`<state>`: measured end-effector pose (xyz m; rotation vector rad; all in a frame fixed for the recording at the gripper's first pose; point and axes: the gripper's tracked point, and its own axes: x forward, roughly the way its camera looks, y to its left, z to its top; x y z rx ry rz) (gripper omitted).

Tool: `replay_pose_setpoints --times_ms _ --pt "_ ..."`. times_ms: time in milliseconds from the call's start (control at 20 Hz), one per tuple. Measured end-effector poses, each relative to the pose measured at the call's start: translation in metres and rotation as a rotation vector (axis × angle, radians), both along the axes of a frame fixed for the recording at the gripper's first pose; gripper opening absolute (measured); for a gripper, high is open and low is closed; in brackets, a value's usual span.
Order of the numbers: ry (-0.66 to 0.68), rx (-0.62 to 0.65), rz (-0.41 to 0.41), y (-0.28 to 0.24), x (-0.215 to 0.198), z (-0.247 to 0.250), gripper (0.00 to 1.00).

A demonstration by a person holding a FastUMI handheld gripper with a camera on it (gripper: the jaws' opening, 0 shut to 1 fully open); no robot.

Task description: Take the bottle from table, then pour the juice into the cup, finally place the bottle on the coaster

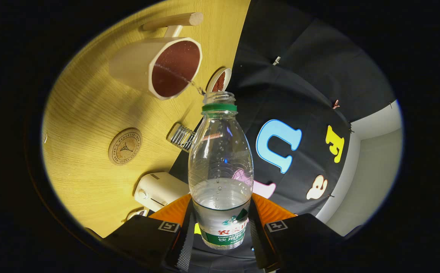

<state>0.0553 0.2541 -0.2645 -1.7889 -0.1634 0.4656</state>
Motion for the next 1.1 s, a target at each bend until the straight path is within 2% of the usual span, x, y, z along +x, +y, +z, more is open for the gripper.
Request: replay_pose_setpoints --times_ms 500,800,1100 --pt "-0.091 -0.068 0.074 0.009 0.01 0.02 0.67" --pt "-0.102 -0.11 0.099 0.004 0.011 0.019 0.67" --pt "-0.097 -0.097 0.106 0.012 0.006 0.019 0.67"
